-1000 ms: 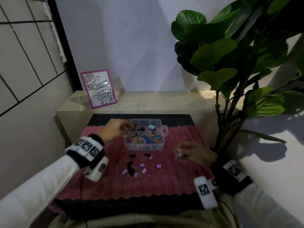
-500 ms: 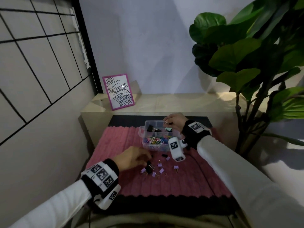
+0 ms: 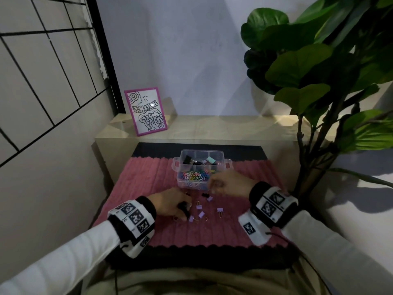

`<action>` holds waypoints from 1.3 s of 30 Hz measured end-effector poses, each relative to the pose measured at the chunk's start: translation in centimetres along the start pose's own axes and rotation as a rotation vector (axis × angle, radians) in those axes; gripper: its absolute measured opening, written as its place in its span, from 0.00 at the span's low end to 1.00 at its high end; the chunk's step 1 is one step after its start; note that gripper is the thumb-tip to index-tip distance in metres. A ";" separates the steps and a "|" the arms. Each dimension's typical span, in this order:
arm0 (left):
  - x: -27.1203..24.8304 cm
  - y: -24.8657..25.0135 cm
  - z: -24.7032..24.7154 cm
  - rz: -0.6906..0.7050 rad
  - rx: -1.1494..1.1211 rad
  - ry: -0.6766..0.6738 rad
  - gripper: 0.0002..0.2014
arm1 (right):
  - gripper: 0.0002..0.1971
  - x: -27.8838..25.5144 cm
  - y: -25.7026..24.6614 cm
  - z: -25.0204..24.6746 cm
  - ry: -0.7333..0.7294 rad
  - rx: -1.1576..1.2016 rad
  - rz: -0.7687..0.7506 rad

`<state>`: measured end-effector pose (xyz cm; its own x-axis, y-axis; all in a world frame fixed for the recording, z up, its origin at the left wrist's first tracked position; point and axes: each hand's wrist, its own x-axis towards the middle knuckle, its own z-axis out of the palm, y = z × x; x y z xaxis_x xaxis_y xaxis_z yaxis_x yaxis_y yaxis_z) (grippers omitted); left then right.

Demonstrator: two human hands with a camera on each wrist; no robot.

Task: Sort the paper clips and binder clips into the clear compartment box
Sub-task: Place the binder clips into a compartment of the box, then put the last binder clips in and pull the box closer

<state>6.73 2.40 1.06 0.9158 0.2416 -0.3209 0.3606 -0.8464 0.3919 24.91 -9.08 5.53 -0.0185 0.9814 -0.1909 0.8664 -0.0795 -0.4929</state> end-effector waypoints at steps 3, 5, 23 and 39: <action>-0.4 -0.3 -0.2 -0.007 -0.126 0.021 0.09 | 0.24 0.3 0.5 1.5 -0.154 -0.197 0.003; -0.8 -0.7 -0.3 -0.020 -0.185 0.062 0.10 | 0.35 0.9 1.1 2.3 -0.206 -0.265 0.010; -2.8 -2.7 -1.7 -0.038 -0.624 0.092 0.07 | 0.07 -0.4 2.9 3.5 -0.089 0.029 0.001; 1.8 -2.1 -7.9 -0.095 -0.441 0.312 0.09 | 0.08 -3.6 7.1 4.4 0.075 0.829 0.138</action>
<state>8.98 8.37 6.47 0.8606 0.4930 -0.1280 0.4226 -0.5510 0.7196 28.95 -13.90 -0.98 0.1193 0.9601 -0.2530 0.2108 -0.2735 -0.9385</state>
